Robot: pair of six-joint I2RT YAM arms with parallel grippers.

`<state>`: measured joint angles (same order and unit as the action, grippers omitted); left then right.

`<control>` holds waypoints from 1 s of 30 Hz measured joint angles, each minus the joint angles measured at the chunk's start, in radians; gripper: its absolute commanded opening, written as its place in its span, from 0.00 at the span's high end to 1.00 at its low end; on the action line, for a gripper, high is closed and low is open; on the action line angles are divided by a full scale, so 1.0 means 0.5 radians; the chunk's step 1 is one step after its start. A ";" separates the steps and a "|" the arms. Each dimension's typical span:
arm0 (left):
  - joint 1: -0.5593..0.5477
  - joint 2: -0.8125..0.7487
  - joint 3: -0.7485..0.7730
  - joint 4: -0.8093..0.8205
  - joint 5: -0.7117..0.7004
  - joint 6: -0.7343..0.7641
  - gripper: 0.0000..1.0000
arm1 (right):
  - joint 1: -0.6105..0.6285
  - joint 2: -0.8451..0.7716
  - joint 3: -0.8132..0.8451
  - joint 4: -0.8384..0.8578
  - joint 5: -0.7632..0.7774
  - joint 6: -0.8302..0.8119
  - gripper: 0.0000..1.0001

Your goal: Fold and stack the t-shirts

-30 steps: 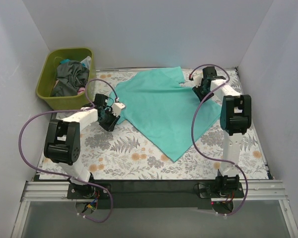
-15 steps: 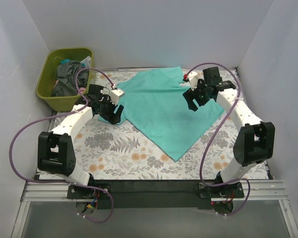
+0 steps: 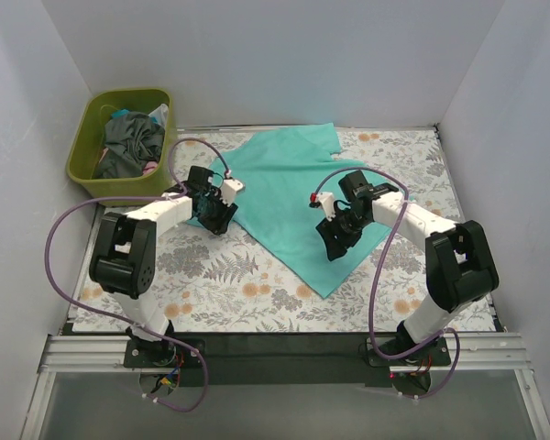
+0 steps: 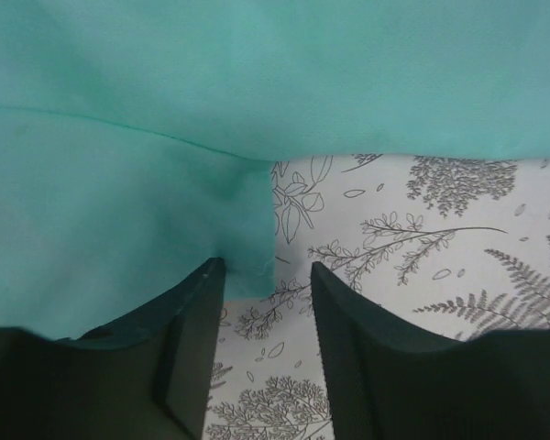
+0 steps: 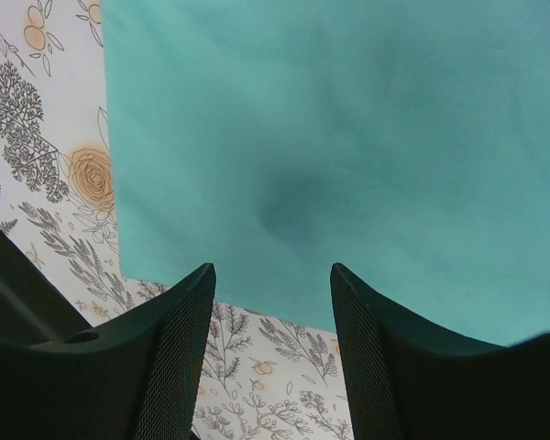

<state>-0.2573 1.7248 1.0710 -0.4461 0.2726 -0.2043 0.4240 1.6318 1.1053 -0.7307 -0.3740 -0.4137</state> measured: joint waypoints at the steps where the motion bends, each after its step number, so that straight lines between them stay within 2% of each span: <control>1: -0.005 0.037 0.000 0.012 -0.014 0.006 0.65 | 0.009 0.004 -0.015 0.011 -0.008 0.008 0.48; 5: -0.018 0.147 0.069 0.031 -0.102 0.028 0.84 | 0.025 0.040 -0.074 0.050 -0.026 0.030 0.48; 6: -0.018 0.163 0.100 0.009 -0.114 0.039 0.96 | 0.026 0.052 -0.092 0.056 -0.027 0.034 0.48; 9: -0.018 0.226 0.273 -0.163 -0.140 0.064 0.99 | 0.026 0.070 -0.152 0.076 -0.011 0.036 0.48; 13: -0.017 0.373 0.817 -0.534 -0.113 0.108 1.00 | 0.026 0.074 -0.193 0.088 0.039 0.034 0.50; 14: -0.017 0.404 0.958 -0.626 -0.092 0.124 0.96 | 0.026 0.074 -0.195 0.095 0.053 0.034 0.50; 16: -0.017 0.440 1.175 -0.780 -0.047 0.171 0.81 | 0.026 0.073 -0.198 0.105 0.088 0.033 0.50; 17: -0.017 0.443 1.228 -0.838 -0.021 0.198 0.65 | 0.026 0.072 -0.199 0.107 0.108 0.032 0.50; 18: -0.014 0.436 1.244 -0.886 0.007 0.223 0.57 | 0.026 0.071 -0.199 0.106 0.129 0.031 0.51; 21: 0.009 0.409 1.148 -0.951 0.074 0.249 0.45 | 0.026 0.062 -0.199 0.110 0.175 0.031 0.51; 26: 0.128 0.407 0.866 -0.916 0.114 0.224 0.47 | 0.026 0.051 -0.199 0.119 0.214 0.031 0.53; 30: 0.230 0.387 0.661 -0.730 0.109 0.175 0.52 | 0.030 0.056 -0.199 0.128 0.230 0.031 0.55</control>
<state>-0.1421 1.9182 1.4017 -0.8112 0.3271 -0.1165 0.4389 1.6600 1.0058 -0.6666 -0.2592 -0.3981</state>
